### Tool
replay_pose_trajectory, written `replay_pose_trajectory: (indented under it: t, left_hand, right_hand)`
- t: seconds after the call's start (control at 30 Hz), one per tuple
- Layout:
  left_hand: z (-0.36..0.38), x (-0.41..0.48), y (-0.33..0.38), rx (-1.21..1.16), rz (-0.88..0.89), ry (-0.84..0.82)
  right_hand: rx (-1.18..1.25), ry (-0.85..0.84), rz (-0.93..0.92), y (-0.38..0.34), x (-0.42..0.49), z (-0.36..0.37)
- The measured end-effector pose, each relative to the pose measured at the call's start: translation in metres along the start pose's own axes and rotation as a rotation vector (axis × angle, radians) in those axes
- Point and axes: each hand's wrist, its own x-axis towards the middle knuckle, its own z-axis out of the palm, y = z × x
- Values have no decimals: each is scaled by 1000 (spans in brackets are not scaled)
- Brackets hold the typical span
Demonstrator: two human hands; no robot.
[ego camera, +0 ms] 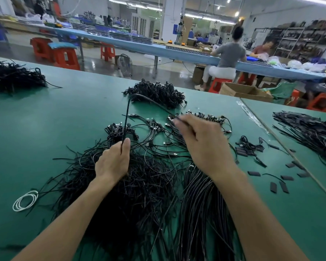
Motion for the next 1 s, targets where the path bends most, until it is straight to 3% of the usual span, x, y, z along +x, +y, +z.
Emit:
replay_pose_trajectory:
  t: [0.07,0.13,0.2,0.27,0.37,0.47,0.57,0.7,0.8,0.87,0.93,1.0]
  left_hand:
    - [-5,2,1,-71,7,47]
    - [-10,2,2,-139,53,39]
    - [-14,0,3,-170,161,-17]
    - [-16,-4,7,-177,289,-89]
    - [-16,-12,14,-158,445,-228]
    - [-11,-19,19,-77,548,-283]
    - [-6,-24,18,-90,590,-229]
    - [-7,-25,15,-186,448,-264]
    - [-11,-33,24,-346,391,-562]
    - [-16,-40,33,-607,285,-852]
    - [-24,-46,42,-946,140,-1083]
    - [-30,-48,52,-1193,60,-1112]
  right_hand:
    - [-263,-292,321,25,-15,6]
    - [-353,-529,620,45,-30,11]
    - [-429,-609,724,56,-42,17]
    - [-455,-503,684,57,-50,25]
    - [-336,-313,321,45,-55,38]
    - [-179,-314,38,28,-56,50]
    - [-97,-357,69,24,-59,57]
    - [259,-241,269,26,-59,56]
    - [437,-131,325,23,-52,53]
    - [530,-76,383,21,-47,53]
    - [603,-122,412,19,-48,55]
    - [656,-247,408,15,-53,59]
